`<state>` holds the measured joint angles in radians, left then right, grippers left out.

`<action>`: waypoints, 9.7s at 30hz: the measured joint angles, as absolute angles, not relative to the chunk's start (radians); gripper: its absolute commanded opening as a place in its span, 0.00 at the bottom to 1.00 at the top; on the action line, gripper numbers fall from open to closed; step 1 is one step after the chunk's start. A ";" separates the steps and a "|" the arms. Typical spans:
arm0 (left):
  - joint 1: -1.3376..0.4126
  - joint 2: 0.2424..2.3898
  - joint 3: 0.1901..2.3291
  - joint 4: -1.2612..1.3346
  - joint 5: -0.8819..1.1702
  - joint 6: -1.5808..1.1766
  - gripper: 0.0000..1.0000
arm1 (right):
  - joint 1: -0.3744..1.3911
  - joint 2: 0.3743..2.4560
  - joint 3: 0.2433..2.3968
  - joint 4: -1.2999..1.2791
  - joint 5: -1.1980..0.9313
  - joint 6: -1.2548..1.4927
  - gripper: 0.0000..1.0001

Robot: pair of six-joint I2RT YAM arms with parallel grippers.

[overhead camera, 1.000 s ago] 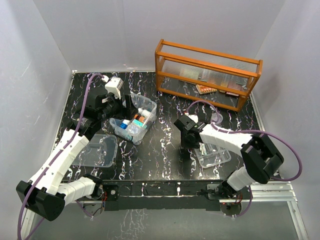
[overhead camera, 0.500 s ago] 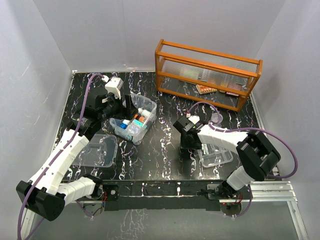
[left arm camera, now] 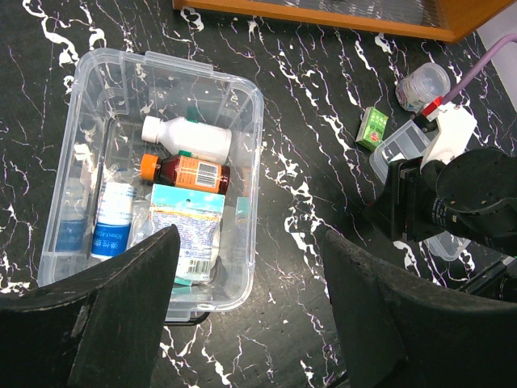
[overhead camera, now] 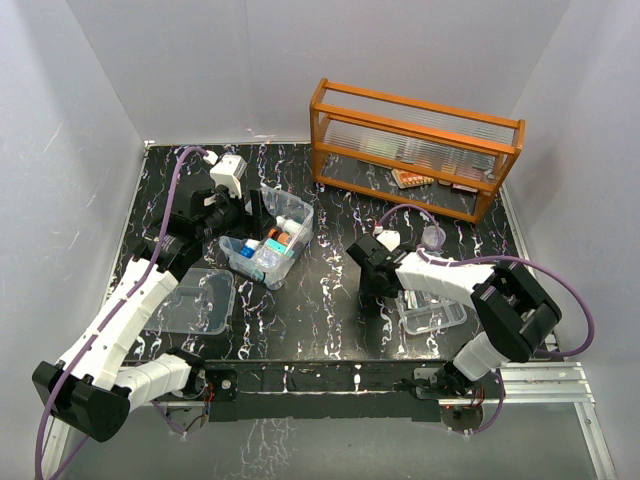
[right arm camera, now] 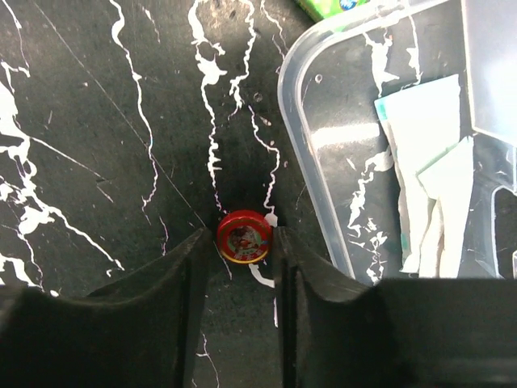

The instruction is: Organize the medicine kit

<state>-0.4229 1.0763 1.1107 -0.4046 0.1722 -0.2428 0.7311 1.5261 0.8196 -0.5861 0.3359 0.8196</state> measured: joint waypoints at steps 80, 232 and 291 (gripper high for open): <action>-0.423 1.047 1.111 -0.419 0.165 -0.244 0.70 | 0.345 1.277 0.730 -0.633 0.239 0.601 0.62; -0.423 1.060 1.078 -0.381 0.169 -0.274 0.71 | 0.968 1.392 0.749 -0.567 0.136 0.500 0.65; -0.423 1.040 1.087 -0.421 0.107 -0.255 0.71 | 0.953 1.638 0.941 -0.481 0.231 0.323 0.34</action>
